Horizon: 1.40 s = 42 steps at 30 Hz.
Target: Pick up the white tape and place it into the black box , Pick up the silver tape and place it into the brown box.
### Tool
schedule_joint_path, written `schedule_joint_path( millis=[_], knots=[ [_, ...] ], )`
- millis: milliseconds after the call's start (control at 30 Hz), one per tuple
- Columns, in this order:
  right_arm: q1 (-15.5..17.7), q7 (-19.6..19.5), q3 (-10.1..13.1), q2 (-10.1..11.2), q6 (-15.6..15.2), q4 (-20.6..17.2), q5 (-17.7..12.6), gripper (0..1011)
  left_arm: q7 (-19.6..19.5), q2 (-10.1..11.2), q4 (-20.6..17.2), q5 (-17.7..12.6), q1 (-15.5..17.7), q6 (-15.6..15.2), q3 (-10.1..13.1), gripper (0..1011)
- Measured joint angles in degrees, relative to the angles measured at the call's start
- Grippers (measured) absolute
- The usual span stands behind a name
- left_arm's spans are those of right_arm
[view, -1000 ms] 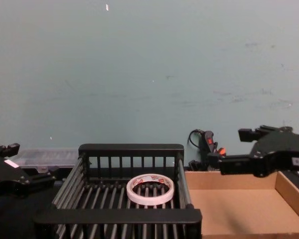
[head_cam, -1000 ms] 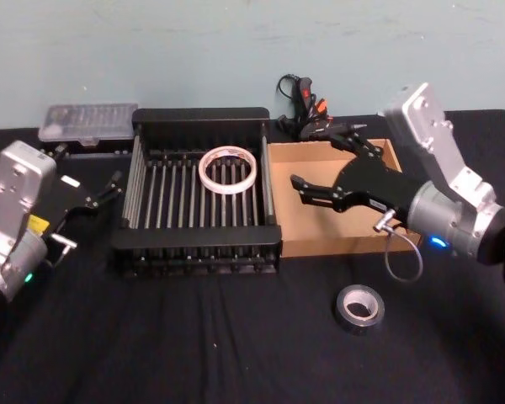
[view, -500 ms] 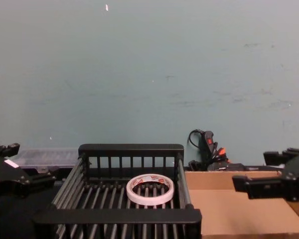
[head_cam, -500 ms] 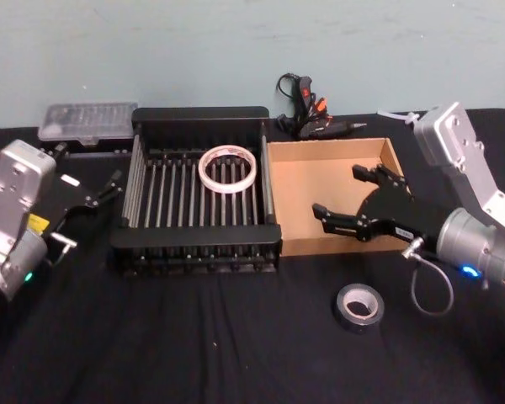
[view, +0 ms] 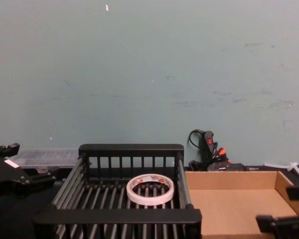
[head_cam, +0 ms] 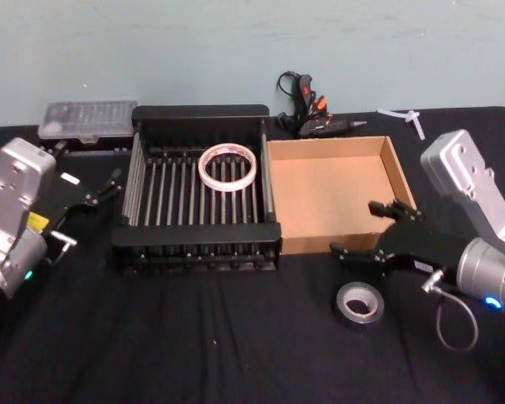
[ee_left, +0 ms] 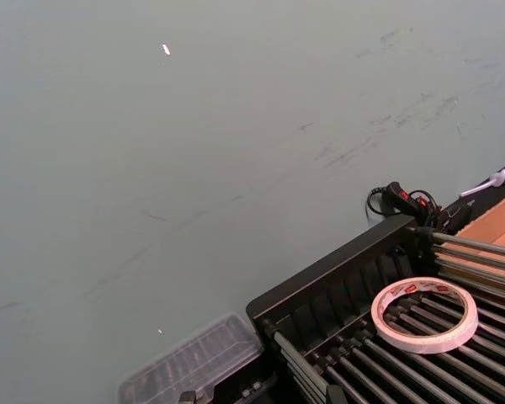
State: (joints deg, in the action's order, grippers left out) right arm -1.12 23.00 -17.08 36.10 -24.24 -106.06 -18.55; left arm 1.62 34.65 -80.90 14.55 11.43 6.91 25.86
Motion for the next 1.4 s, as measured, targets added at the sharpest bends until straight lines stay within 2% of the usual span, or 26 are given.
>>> schedule_joint_path(
  millis=[400,600,967,1400],
  knots=[
    [2.64,-0.56,-0.36,2.61,-5.73,-1.51,-0.48,1002,0.0,0.0,0.0,0.0,0.0,0.0,0.0,1001],
    [3.0,-0.66,-0.49,3.06,-7.2,-1.28,-0.19,1002,0.0,0.0,0.0,0.0,0.0,0.0,0.0,1001],
    [2.21,-0.41,-0.99,3.02,-8.81,0.29,0.73,1002,0.0,0.0,0.0,0.0,0.0,0.0,0.0,1001],
    [0.36,0.24,-2.06,1.73,-9.33,3.0,1.52,1002,0.0,0.0,0.0,0.0,0.0,0.0,0.0,1001]
  ],
)
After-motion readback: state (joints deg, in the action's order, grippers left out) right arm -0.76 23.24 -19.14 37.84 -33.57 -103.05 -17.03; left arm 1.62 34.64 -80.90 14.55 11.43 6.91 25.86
